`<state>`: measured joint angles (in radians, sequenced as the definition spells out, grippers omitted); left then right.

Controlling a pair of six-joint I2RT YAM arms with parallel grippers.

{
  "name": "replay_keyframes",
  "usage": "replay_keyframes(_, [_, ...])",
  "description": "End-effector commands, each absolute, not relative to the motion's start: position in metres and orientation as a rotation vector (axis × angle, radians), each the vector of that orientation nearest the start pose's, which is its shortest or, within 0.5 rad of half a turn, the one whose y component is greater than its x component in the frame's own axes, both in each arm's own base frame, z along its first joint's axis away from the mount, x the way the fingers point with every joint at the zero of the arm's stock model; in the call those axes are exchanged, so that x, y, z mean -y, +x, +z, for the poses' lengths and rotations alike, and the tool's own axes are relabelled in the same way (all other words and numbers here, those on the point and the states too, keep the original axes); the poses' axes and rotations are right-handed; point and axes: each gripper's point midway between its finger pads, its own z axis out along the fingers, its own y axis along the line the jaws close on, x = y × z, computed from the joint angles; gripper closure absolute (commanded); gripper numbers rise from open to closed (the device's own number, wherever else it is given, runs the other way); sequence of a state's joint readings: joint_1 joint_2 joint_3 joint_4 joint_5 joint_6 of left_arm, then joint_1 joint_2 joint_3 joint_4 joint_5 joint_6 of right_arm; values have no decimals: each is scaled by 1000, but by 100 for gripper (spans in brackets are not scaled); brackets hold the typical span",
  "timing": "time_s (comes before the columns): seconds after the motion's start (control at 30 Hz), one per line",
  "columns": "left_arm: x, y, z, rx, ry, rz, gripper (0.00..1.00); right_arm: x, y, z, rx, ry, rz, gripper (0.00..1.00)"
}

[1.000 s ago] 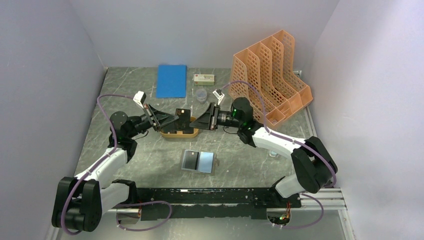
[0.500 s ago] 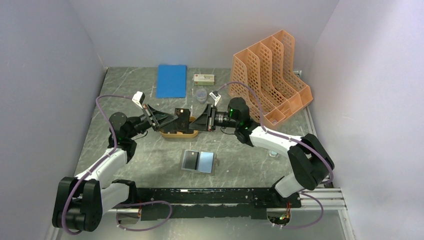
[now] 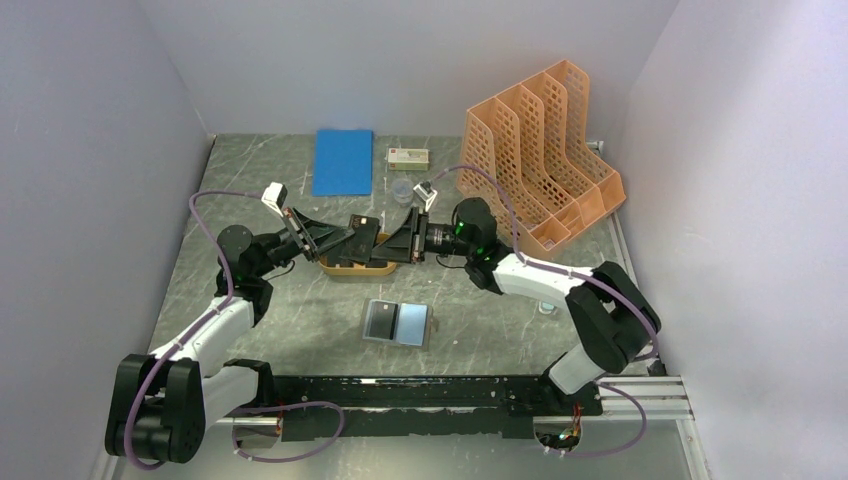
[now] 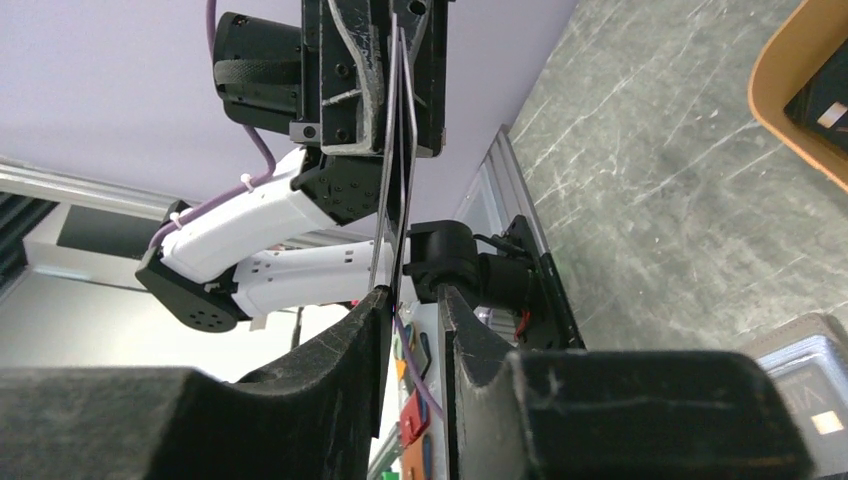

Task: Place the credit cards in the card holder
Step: Pick up the credit card from the storage box, then place the credit card in the storage box.

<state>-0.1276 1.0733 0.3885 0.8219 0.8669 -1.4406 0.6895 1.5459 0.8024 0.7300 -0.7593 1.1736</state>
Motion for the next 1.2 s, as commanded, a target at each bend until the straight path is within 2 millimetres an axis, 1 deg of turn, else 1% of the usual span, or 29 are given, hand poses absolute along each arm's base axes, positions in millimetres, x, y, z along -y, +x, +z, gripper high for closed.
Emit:
replay_keyframes(0.0, [198,244,252,-1776,-232,-1829,95,-385,224,254,-1912,-265,1963,75])
replay_keyframes(0.17, [198,245,248,-1791,-232,-1817,95,-387,225,251,-1912,-243,1983,94])
replay_keyframes(0.23, [198,246,244,-1803,-238,-1803,95,-385,223,248,-1923,-242,1973,100])
replay_keyframes(0.4, [196,253,236,-1824,-269,-1765,95,-374,228,241,-1953,-205,1886,100])
replay_keyframes(0.67, [193,267,217,-1907,-326,-1655,95,-363,241,240,-1964,-154,1763,100])
replay_keyframes(0.77, [191,272,211,-1930,-337,-1614,95,-361,249,235,-1993,-124,1705,100])
replay_keyframes(0.97, [187,286,201,-1972,-340,-1513,95,-359,261,219,-2049,-101,1608,100])
replay_keyframes(1.17, [185,297,191,-1992,-361,-1465,95,-358,270,208,-2074,-106,1559,100])
